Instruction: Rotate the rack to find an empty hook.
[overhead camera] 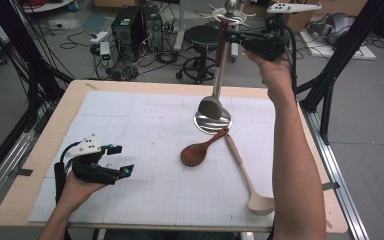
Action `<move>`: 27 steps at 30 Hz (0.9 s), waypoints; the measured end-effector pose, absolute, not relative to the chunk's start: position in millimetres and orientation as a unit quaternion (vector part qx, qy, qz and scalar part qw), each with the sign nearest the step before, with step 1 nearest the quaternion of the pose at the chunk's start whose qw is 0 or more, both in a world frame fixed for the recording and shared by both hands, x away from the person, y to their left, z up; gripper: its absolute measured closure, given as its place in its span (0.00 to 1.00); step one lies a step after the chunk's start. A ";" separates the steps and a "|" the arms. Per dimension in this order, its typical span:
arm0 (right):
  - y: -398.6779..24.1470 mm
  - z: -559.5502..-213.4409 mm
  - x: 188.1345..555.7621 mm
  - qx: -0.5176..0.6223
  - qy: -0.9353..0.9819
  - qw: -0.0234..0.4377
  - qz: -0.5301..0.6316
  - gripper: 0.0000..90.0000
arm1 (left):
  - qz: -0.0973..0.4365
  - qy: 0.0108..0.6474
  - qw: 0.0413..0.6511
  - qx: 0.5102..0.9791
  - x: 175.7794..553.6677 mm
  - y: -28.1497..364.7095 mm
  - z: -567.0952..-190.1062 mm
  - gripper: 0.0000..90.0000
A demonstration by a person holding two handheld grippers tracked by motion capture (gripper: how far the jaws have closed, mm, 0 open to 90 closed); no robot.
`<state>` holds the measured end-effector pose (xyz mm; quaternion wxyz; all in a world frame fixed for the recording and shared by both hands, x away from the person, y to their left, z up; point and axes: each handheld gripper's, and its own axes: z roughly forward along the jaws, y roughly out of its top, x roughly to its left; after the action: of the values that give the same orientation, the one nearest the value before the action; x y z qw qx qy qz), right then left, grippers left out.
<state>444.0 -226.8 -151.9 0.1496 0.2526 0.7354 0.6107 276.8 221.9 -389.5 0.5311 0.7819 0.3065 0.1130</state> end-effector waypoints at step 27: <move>-211.7 -151.5 444.1 0.258 0.731 0.164 0.610 1.00 | 0.113 0.306 0.532 0.781 276.6 222.7 -389.2 0.19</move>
<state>444.1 -211.7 -151.5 0.1641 0.2577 0.7314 0.6097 276.6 222.7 -389.2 0.5322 0.7813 0.3059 0.1131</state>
